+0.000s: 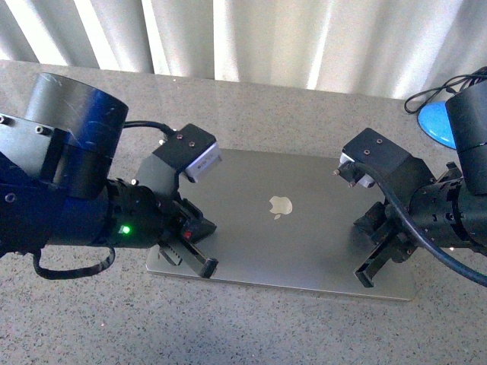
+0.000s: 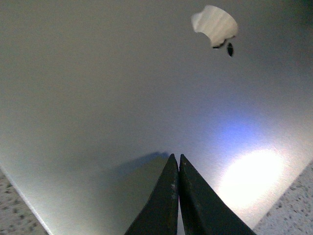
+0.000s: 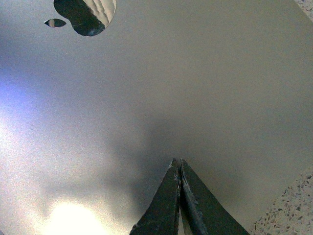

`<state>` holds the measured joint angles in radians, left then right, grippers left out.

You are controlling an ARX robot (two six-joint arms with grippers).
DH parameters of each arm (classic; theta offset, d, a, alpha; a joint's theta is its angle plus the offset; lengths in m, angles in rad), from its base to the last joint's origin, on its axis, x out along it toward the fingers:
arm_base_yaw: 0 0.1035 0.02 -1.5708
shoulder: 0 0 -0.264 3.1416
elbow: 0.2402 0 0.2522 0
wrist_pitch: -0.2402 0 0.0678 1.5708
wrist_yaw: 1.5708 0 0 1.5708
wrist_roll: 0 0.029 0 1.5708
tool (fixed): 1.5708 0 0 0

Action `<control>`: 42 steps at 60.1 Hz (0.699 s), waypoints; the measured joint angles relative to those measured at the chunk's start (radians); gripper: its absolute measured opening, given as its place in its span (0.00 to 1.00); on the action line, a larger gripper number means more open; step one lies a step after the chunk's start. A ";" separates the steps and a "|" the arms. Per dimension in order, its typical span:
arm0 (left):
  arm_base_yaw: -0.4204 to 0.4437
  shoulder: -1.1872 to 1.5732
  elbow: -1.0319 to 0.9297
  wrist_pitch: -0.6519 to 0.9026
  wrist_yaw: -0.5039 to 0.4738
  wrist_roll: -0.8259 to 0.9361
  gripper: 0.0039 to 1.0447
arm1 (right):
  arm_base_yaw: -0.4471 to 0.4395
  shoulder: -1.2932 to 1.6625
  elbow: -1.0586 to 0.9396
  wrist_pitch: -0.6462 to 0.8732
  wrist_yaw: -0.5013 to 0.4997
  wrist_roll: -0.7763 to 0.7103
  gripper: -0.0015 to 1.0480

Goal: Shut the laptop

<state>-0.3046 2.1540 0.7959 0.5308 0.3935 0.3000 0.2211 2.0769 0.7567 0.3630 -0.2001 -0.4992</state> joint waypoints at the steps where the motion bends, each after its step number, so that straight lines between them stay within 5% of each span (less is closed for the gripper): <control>1: 0.003 -0.002 -0.002 0.005 -0.003 -0.006 0.03 | 0.000 -0.002 0.000 0.000 -0.002 0.001 0.01; 16: 0.081 -0.092 -0.041 0.157 -0.106 -0.140 0.03 | -0.023 -0.111 -0.037 -0.013 -0.032 0.060 0.01; 37: 0.269 -0.473 -0.242 0.321 -0.479 -0.553 0.03 | -0.104 -0.460 -0.146 -0.022 -0.019 0.237 0.01; 42: 0.297 -0.573 -0.298 0.304 -0.576 -0.650 0.15 | -0.129 -0.548 -0.162 -0.045 -0.031 0.292 0.07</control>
<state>-0.0078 1.5806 0.4980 0.8349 -0.1829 -0.3496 0.0925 1.5288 0.5949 0.3176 -0.2306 -0.2073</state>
